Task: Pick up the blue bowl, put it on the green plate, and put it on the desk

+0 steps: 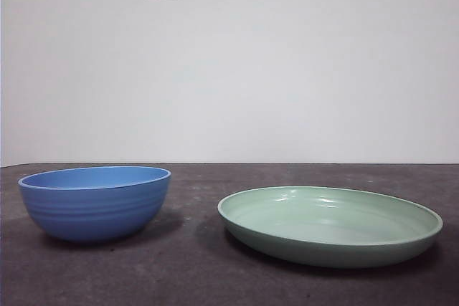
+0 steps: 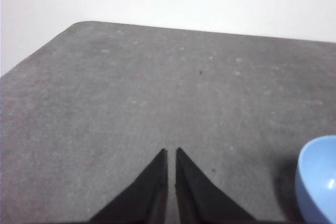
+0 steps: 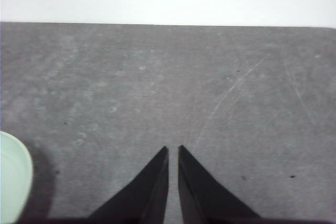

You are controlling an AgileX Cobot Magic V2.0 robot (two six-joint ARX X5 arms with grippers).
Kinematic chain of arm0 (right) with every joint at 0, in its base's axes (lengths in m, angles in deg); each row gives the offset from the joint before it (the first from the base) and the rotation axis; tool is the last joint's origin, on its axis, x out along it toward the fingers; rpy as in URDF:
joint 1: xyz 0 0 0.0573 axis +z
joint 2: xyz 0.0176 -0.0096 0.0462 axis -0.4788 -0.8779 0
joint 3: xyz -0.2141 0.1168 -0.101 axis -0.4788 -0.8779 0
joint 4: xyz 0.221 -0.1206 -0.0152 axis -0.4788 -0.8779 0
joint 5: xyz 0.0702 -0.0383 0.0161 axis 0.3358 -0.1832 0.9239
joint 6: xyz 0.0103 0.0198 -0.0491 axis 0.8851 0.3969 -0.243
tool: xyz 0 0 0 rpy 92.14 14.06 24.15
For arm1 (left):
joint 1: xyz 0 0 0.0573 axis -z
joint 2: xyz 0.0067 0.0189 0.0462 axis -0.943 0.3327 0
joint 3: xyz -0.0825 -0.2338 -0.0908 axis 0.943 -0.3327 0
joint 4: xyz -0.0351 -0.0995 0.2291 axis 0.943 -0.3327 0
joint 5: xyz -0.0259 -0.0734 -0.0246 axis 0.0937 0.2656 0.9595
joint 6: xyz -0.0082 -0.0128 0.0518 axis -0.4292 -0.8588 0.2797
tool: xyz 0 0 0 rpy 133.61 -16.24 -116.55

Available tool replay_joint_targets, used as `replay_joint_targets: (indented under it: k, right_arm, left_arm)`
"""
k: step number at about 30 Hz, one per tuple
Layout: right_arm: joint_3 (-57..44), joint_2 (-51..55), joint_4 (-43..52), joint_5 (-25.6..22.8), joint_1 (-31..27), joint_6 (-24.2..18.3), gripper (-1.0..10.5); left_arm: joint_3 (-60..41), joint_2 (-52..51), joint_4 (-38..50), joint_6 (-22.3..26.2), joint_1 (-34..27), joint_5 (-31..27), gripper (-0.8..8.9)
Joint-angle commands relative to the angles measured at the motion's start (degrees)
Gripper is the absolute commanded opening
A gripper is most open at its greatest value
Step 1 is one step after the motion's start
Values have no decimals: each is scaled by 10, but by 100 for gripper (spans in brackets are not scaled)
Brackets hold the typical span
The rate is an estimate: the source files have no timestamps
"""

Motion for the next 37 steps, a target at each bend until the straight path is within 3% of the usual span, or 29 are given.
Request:
replay_joint_targets:
  k: [1, 7, 17, 26, 37]
  right_arm:
    - [-1, 0, 9, 19, 0, 41, 25]
    - [33, 0, 7, 73, 0, 103, 14]
    - [194, -52, -85, 135, 3, 162, 13]
    - [372, -182, -214, 168, 3, 132, 14]
    - [522, -368, -323, 366, 3, 71, 13]
  left_arm:
    - [-5, 0, 23, -41, -1, 0, 16]
    - [43, 3, 17, -101, 9, 1, 17]
    - [229, 82, -141, -104, 14, 27, 17]
    - [387, 223, -197, -99, 14, 158, 17]
    - [517, 405, -273, -86, 14, 369, 19]
